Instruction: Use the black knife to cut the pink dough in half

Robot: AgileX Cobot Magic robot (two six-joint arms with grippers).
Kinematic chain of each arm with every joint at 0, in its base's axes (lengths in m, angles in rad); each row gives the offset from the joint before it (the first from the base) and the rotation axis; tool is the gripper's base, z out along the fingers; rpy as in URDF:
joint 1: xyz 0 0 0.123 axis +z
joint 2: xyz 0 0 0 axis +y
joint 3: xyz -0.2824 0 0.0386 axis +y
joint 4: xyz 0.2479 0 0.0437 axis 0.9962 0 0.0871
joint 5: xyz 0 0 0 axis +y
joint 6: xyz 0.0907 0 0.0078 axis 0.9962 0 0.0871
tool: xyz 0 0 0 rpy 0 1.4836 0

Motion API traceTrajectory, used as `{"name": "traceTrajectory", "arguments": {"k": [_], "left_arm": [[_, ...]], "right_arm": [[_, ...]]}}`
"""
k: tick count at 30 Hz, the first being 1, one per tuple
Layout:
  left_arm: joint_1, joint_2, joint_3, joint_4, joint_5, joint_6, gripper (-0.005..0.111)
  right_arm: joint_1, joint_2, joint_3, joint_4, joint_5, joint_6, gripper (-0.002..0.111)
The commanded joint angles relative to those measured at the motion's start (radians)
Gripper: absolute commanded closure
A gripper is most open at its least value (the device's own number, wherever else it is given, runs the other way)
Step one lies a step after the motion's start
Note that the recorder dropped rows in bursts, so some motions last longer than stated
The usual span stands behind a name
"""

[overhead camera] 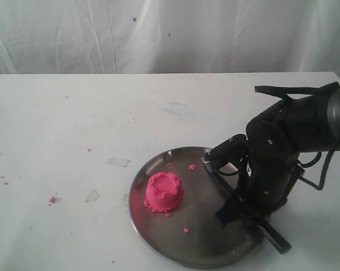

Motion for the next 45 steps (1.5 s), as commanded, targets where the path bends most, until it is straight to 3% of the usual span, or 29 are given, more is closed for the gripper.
{"name": "traceTrajectory", "arguments": {"k": [1, 14, 22, 26, 36, 45], "left_arm": [[0.002, -0.004, 0.003, -0.011, -0.006, -0.001, 0.107], [0.002, -0.004, 0.003, -0.011, -0.006, -0.001, 0.107], [0.002, -0.004, 0.003, -0.011, -0.006, -0.001, 0.107], [0.002, -0.004, 0.003, -0.011, -0.006, -0.001, 0.107], [0.002, -0.004, 0.003, -0.011, -0.006, -0.001, 0.107], [0.002, -0.004, 0.003, -0.011, -0.006, -0.001, 0.107]], "right_arm": [[0.002, 0.000, -0.002, 0.016, 0.049, 0.004, 0.085], [0.017, -0.004, -0.002, 0.040, 0.133, -0.007, 0.084], [0.017, -0.008, -0.002, 0.040, 0.119, -0.023, 0.068], [0.017, -0.010, -0.002, 0.038, 0.119, -0.023, 0.068], [0.017, -0.066, -0.012, 0.038, 0.126, -0.023, 0.101], [0.017, -0.089, -0.010, 0.046, 0.239, -0.025, 0.103]]}}
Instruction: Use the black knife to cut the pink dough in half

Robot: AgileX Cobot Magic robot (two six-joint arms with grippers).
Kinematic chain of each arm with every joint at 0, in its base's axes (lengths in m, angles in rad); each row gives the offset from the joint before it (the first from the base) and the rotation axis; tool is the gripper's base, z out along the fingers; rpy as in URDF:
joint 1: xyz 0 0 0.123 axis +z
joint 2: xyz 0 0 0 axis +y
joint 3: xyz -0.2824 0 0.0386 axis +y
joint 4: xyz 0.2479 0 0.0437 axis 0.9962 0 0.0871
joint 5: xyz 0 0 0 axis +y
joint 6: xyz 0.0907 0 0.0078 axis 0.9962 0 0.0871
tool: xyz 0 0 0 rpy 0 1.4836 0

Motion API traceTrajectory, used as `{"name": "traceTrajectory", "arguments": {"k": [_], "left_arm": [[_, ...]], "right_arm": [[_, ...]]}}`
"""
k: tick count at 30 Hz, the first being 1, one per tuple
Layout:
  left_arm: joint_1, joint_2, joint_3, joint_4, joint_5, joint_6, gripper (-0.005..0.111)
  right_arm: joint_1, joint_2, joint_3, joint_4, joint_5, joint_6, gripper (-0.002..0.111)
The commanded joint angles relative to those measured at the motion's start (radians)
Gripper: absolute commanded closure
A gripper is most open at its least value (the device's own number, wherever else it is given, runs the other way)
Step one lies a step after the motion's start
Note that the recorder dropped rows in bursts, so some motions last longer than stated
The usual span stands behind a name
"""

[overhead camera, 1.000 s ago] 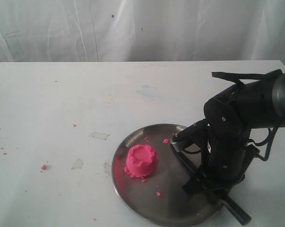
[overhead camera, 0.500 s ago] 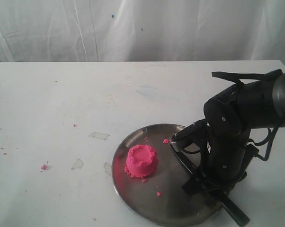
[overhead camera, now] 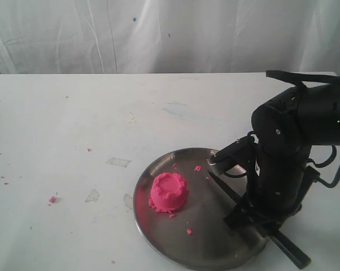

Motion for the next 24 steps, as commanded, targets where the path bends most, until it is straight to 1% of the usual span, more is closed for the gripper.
{"name": "traceTrajectory", "arguments": {"k": [1, 5, 8, 12, 19, 24], "left_arm": [[0.002, -0.004, 0.003, -0.011, -0.006, -0.001, 0.107], [0.002, -0.004, 0.003, -0.011, -0.006, -0.001, 0.107], [0.002, -0.004, 0.003, -0.011, -0.006, -0.001, 0.107], [0.002, -0.004, 0.003, -0.011, -0.006, -0.001, 0.107], [0.002, -0.004, 0.003, -0.011, -0.006, -0.001, 0.107], [0.002, -0.004, 0.003, -0.011, -0.006, -0.001, 0.107]], "right_arm": [[0.000, -0.011, -0.001, 0.001, 0.032, -0.011, 0.103], [0.000, -0.011, 0.007, 0.068, 0.024, -0.104, 0.103], [0.000, -0.005, 0.027, 0.108, -0.007, -0.156, 0.096], [0.000, -0.005, 0.030, 0.116, -0.052, -0.157, 0.090], [0.000, -0.005, 0.030, 0.116, -0.085, -0.183, 0.088], [0.000, -0.005, 0.030, 0.116, -0.085, -0.192, 0.078]]}}
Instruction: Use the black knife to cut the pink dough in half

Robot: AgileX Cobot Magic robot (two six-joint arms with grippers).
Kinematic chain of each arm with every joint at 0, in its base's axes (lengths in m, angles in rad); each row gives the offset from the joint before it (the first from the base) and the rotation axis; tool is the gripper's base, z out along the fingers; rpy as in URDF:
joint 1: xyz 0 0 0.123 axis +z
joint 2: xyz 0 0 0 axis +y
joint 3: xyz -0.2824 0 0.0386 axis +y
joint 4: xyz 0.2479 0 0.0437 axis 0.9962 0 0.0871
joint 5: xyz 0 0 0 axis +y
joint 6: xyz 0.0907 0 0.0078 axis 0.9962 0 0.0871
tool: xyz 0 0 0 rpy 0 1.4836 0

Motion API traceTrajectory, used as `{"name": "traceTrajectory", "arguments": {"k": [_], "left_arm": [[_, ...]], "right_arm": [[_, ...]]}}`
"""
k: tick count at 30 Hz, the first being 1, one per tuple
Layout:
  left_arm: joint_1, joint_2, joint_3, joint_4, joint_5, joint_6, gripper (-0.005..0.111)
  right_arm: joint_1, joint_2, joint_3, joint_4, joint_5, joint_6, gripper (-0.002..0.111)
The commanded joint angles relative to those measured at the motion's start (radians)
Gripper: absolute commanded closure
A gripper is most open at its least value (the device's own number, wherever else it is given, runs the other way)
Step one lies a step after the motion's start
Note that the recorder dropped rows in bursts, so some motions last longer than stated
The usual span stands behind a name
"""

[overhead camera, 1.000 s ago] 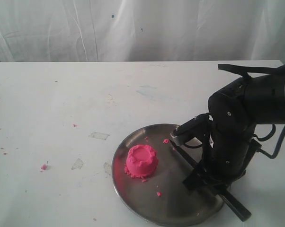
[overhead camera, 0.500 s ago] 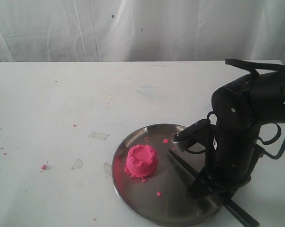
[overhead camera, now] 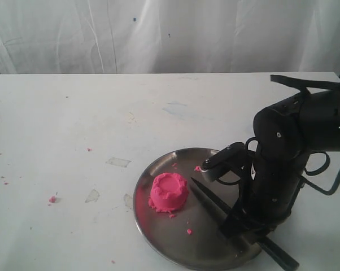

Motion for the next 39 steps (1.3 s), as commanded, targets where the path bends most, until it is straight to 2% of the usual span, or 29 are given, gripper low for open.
{"name": "traceTrajectory", "arguments": {"k": [1, 12, 18, 21, 23, 25, 27, 29, 32, 35, 39], "left_arm": [[0.002, -0.004, 0.003, -0.011, -0.006, -0.001, 0.107], [0.002, -0.004, 0.003, -0.011, -0.006, 0.001, 0.107], [0.002, -0.004, 0.003, -0.011, -0.006, 0.001, 0.107], [0.002, -0.004, 0.003, -0.011, -0.006, 0.001, 0.107], [0.002, -0.004, 0.003, -0.011, -0.006, 0.001, 0.107], [0.002, -0.004, 0.003, -0.011, -0.006, 0.001, 0.107], [0.002, -0.004, 0.003, -0.011, -0.006, 0.001, 0.107], [0.002, -0.004, 0.003, -0.011, -0.006, 0.001, 0.107], [0.002, -0.004, 0.003, -0.011, -0.006, 0.001, 0.107], [0.002, -0.004, 0.003, -0.011, -0.006, 0.001, 0.107], [0.002, -0.004, 0.003, -0.011, -0.006, 0.001, 0.107]], "right_arm": [[0.000, -0.003, 0.003, 0.000, -0.003, -0.022, 0.077], [0.000, -0.005, -0.003, 0.000, -0.002, -0.022, 0.074], [-0.002, -0.095, -0.054, -0.074, 0.122, 0.010, 0.074], [-0.055, -0.155, -0.058, -0.168, 0.104, 0.080, 0.074], [-0.141, -0.168, -0.060, -0.161, 0.099, 0.091, 0.074], [-0.247, -0.161, -0.060, -0.073, 0.094, 0.064, 0.074], [-0.346, -0.138, -0.060, 0.104, 0.111, -0.061, 0.074], [-0.441, -0.108, -0.060, 0.366, 0.173, -0.245, 0.074], [-0.533, -0.070, -0.060, 0.629, 0.298, -0.445, 0.074], [-0.580, -0.051, -0.054, 0.646, 0.359, -0.471, 0.074], [-0.588, -0.038, -0.003, 0.605, 0.356, -0.483, 0.074]]}}
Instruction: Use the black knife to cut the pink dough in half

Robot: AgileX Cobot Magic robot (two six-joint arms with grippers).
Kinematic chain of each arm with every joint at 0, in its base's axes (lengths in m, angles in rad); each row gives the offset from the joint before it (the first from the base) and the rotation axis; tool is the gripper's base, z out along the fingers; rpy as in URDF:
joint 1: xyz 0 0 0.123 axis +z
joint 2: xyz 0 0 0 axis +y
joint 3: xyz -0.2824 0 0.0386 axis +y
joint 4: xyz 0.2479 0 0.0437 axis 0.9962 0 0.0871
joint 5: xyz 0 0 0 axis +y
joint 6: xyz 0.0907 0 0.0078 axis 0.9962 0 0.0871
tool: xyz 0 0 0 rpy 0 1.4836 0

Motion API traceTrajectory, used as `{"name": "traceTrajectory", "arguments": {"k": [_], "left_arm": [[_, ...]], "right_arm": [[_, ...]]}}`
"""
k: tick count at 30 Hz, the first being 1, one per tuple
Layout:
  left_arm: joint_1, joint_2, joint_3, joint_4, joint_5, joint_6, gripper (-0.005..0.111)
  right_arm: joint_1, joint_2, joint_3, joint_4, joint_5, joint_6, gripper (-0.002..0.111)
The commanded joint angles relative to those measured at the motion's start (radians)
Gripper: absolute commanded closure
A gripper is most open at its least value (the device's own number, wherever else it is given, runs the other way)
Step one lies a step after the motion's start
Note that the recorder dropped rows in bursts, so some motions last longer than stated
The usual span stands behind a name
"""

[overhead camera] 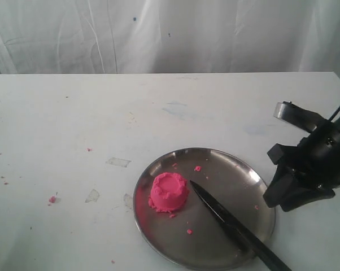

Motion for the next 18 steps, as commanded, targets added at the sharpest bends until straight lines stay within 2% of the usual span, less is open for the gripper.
{"name": "traceTrajectory", "arguments": {"k": [1, 6, 8, 11, 18], "left_arm": [[0.002, -0.004, 0.003, -0.011, -0.006, 0.001, 0.107], [0.002, -0.004, 0.003, -0.011, -0.006, 0.001, 0.107], [0.002, -0.004, 0.003, -0.011, -0.006, 0.001, 0.107], [0.002, -0.004, 0.003, -0.011, -0.006, 0.001, 0.107], [0.002, -0.004, 0.003, -0.011, -0.006, 0.001, 0.107]], "right_arm": [[-0.017, 0.010, 0.063, -0.007, 0.003, -0.065, 0.073], [-0.017, 0.010, 0.161, -0.022, -0.173, -0.131, 0.053], [-0.017, 0.014, 0.184, -0.032, -0.188, -0.131, 0.052], [-0.017, 0.047, 0.194, 0.053, -0.148, -0.149, 0.052], [-0.017, 0.137, 0.194, 0.066, -0.129, -0.178, 0.052]]}}
